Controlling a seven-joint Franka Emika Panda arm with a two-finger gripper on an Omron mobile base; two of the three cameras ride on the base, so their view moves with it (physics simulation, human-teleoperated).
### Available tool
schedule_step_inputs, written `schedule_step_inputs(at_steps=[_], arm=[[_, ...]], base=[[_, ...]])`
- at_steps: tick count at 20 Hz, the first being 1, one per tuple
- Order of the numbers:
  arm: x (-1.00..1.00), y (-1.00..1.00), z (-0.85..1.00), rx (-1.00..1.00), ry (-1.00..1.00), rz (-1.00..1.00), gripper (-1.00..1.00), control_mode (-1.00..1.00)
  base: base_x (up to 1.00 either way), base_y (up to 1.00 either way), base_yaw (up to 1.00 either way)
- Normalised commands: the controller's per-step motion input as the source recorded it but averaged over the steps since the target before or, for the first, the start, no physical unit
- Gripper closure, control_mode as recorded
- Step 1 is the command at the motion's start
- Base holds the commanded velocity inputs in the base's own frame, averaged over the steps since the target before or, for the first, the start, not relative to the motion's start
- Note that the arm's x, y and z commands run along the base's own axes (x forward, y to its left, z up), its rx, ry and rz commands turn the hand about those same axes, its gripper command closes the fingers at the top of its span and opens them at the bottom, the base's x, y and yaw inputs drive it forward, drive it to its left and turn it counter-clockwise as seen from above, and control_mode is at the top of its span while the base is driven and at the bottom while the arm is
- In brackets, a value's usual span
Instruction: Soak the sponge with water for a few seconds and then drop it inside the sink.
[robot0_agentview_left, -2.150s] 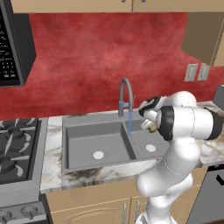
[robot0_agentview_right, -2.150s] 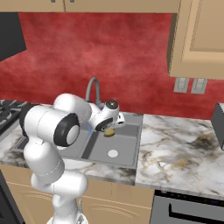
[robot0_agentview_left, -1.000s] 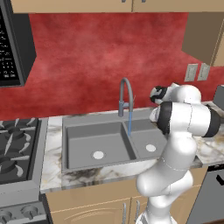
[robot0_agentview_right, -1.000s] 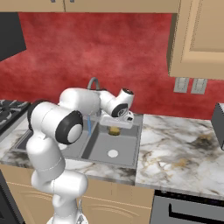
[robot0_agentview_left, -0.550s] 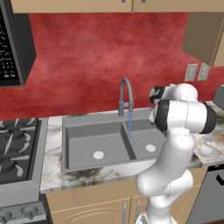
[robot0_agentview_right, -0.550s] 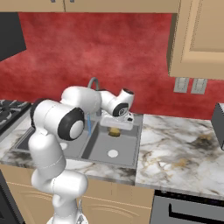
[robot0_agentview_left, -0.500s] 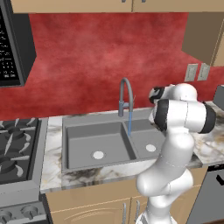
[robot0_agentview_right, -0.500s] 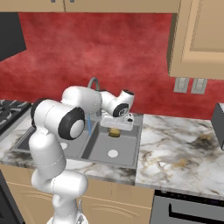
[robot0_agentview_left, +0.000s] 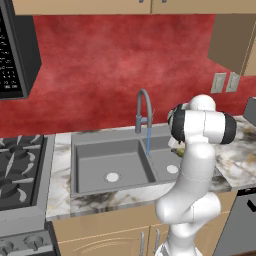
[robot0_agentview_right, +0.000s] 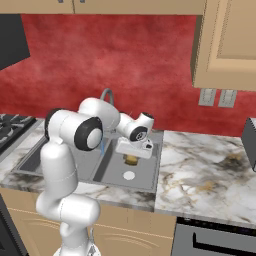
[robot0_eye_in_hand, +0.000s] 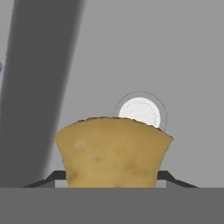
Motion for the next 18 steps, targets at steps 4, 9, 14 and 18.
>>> schedule_step_inputs(at_steps=[4, 9, 14, 18], arm=[[0.14, 0.00, -0.50, 0.00, 0.00, 0.00, 1.00, -1.00], [0.29, 0.00, -0.31, -0.01, 0.00, 0.00, 1.00, -1.00], [0.35, 0.00, -0.30, -0.03, 0.00, 0.00, 1.00, -1.00], [0.30, 0.00, -0.31, -0.04, 0.00, 0.00, 1.00, -1.00]], base=[[0.00, 0.00, 0.00], [0.00, 0.00, 0.00], [0.00, 0.00, 0.00], [0.00, 0.00, 0.00]])
